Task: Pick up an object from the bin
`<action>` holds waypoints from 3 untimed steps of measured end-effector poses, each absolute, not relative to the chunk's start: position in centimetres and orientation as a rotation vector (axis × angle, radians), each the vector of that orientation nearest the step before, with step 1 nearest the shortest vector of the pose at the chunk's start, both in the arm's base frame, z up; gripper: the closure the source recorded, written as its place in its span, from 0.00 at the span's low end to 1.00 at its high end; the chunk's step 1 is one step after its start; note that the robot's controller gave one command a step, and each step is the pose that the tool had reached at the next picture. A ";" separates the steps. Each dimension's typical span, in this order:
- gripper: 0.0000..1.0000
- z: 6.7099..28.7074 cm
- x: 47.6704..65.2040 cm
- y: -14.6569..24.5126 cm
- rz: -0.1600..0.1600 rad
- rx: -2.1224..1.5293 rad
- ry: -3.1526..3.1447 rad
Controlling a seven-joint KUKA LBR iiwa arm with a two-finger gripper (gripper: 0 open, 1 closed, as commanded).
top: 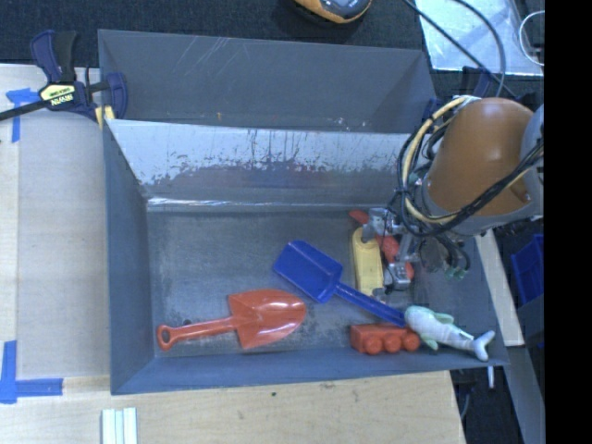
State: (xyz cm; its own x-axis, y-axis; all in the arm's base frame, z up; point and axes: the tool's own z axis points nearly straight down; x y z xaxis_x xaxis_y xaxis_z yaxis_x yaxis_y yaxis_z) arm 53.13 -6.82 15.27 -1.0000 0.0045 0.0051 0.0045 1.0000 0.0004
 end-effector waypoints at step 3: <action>0.00 12.2 54.4 -2.9 0.001 -0.316 -3.132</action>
Offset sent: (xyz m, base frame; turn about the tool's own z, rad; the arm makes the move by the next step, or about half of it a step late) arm 0.0214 0.0448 -0.0827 0.2619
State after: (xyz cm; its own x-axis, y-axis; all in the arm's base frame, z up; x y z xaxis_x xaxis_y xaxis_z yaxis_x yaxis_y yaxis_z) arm 54.43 -2.91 12.17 -0.9798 0.1996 -0.0067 0.1996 0.9799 0.0002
